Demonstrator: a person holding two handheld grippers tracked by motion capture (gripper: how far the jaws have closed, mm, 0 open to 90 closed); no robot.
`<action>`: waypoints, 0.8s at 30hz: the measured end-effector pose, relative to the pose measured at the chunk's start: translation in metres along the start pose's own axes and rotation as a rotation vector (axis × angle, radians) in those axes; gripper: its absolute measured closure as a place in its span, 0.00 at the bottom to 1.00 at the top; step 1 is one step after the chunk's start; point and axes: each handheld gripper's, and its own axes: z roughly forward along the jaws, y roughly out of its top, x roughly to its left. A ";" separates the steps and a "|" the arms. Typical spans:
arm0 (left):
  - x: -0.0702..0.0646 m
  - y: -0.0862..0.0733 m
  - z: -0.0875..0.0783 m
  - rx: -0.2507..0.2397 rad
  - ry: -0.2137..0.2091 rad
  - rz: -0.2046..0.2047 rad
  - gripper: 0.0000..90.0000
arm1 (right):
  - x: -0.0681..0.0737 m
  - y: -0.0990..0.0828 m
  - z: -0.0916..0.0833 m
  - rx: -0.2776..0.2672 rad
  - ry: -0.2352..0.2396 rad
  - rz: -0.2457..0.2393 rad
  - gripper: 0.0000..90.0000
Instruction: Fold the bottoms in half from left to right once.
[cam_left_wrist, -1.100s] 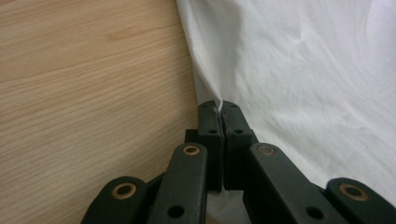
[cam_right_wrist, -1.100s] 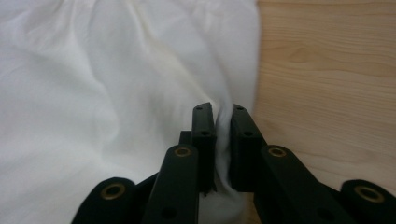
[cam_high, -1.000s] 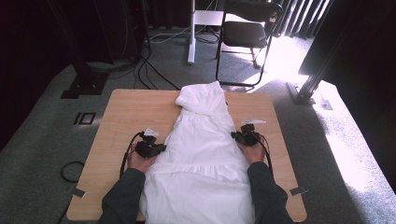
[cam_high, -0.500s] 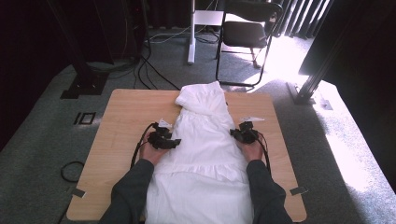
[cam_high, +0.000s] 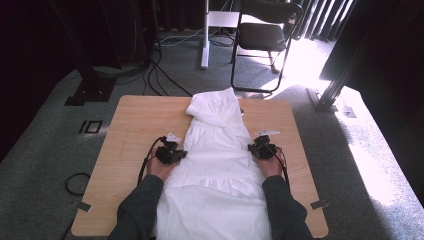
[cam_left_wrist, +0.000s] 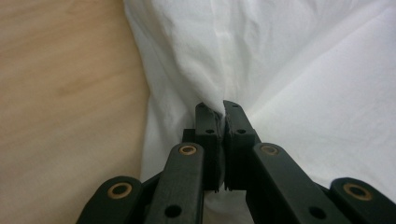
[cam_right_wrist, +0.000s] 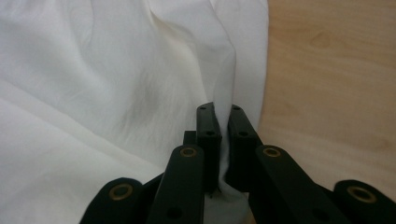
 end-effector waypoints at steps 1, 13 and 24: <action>-0.004 -0.005 -0.004 0.001 -0.007 0.002 0.97 | 0.003 -0.005 -0.004 0.001 0.000 -0.012 0.96; -0.050 -0.066 -0.050 0.025 -0.139 0.080 0.97 | 0.032 -0.069 -0.062 0.020 0.074 -0.039 0.95; -0.033 -0.029 -0.074 -0.088 -0.073 0.070 0.63 | 0.034 -0.049 -0.076 -0.075 0.108 -0.044 0.59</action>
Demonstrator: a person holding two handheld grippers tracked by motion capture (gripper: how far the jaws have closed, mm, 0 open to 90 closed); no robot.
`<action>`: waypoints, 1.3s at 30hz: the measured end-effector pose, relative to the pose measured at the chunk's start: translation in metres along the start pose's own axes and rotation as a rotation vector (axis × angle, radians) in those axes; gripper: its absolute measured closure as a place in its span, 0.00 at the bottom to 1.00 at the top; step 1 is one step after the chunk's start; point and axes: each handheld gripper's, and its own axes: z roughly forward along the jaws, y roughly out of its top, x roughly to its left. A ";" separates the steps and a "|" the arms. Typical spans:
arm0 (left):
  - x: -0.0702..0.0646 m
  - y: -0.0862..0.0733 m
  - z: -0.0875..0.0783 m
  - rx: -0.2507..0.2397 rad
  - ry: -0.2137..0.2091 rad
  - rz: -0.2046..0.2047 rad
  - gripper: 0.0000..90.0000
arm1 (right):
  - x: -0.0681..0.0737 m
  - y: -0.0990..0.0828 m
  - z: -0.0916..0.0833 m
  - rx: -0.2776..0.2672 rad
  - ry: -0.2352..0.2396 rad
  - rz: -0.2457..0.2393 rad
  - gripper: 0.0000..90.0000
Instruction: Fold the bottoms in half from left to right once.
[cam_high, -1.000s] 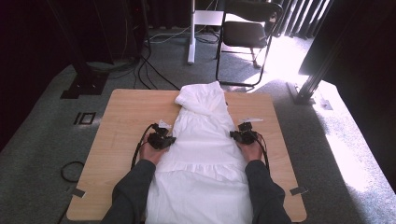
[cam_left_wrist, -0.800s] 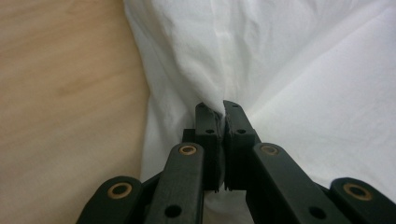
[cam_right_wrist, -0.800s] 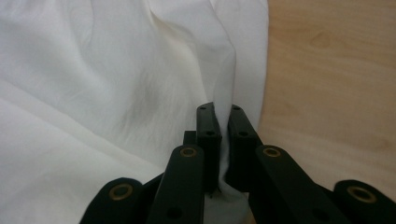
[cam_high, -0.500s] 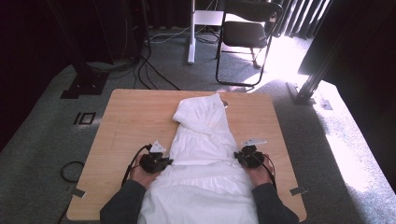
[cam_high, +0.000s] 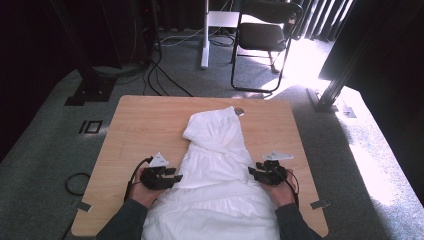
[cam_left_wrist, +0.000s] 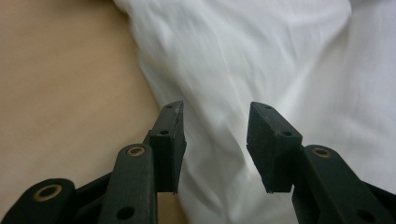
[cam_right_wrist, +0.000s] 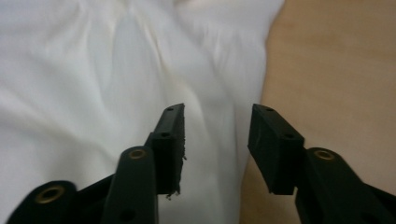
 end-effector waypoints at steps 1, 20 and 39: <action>0.002 0.006 0.003 -0.003 0.005 0.005 0.63 | 0.002 0.016 0.004 -0.018 0.015 -0.023 0.58; 0.007 0.021 0.078 0.143 0.029 0.072 0.99 | 0.043 0.094 0.096 0.026 -0.010 -0.195 0.92; 0.014 0.024 0.074 0.135 0.012 0.033 0.77 | -0.033 0.065 0.103 0.063 -0.143 0.110 0.87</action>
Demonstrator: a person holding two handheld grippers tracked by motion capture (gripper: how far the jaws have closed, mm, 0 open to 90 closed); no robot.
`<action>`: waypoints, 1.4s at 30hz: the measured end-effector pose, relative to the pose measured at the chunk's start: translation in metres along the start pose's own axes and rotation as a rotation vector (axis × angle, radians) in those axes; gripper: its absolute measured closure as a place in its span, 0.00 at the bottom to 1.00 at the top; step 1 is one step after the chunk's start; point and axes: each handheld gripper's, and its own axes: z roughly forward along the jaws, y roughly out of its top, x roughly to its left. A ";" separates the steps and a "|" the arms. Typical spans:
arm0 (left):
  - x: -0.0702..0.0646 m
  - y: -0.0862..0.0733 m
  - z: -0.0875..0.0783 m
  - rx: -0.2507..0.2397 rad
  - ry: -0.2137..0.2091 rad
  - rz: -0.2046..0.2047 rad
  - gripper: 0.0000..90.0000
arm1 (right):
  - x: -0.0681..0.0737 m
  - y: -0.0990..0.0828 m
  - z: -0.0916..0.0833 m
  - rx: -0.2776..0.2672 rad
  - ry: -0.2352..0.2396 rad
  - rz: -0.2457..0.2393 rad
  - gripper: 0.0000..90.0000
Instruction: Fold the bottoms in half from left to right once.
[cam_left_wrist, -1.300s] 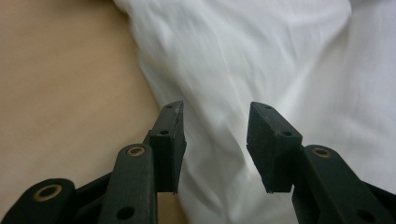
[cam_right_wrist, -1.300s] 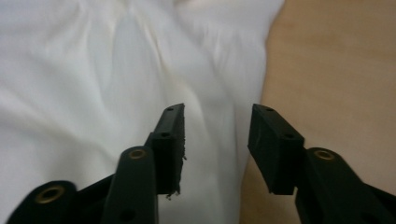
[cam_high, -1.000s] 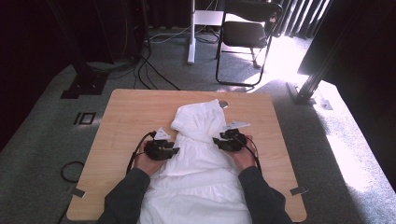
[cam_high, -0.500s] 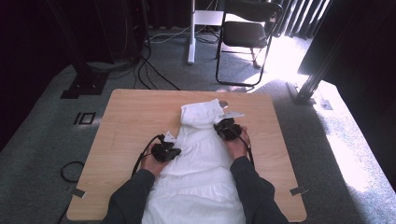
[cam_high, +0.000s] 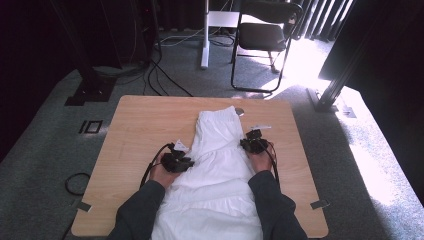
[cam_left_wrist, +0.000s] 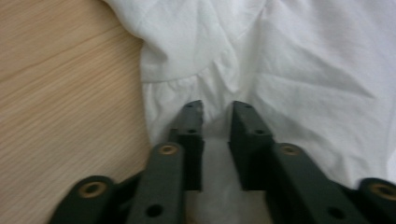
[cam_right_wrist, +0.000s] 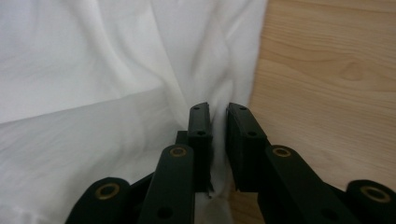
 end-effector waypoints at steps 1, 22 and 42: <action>0.002 0.002 -0.003 -0.021 -0.011 -0.008 0.75 | -0.001 0.000 0.000 -0.002 -0.005 0.003 0.87; 0.024 0.045 0.046 -0.080 0.016 -0.084 0.63 | 0.003 -0.002 0.002 -0.022 -0.014 -0.014 0.79; -0.034 -0.014 0.007 -0.072 -0.058 0.002 0.68 | 0.031 -0.064 -0.051 -0.030 0.023 0.022 0.78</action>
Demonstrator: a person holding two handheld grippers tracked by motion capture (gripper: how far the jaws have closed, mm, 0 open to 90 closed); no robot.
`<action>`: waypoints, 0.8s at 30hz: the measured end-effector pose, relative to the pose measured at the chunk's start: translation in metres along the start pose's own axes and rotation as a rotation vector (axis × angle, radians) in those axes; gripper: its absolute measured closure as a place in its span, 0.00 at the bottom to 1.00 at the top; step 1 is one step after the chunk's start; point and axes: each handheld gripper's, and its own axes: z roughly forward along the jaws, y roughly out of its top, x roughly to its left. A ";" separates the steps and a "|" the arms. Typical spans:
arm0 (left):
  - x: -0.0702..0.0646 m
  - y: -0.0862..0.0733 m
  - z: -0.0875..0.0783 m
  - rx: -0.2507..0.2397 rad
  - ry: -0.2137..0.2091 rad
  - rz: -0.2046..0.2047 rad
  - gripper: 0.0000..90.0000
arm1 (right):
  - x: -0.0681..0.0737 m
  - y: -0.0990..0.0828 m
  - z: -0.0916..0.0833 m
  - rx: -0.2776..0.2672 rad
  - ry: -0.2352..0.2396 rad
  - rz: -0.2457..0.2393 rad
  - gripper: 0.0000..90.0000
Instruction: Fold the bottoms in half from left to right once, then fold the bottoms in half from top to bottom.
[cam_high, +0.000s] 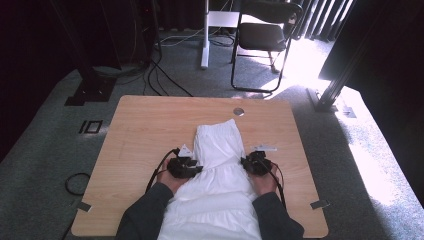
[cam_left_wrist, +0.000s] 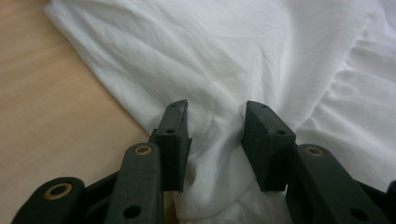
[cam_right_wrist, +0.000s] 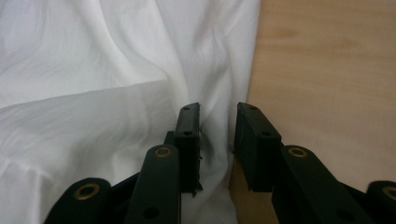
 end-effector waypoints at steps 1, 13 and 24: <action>-0.004 -0.005 -0.003 -0.006 -0.008 -0.003 0.68 | 0.003 -0.005 -0.004 0.000 -0.004 -0.015 0.78; -0.024 -0.026 -0.017 -0.028 -0.059 -0.015 0.68 | 0.018 -0.035 -0.027 -0.032 -0.007 -0.055 0.78; 0.017 0.022 -0.022 -0.085 -0.024 -0.113 0.49 | 0.016 -0.034 -0.027 -0.028 0.005 -0.048 0.78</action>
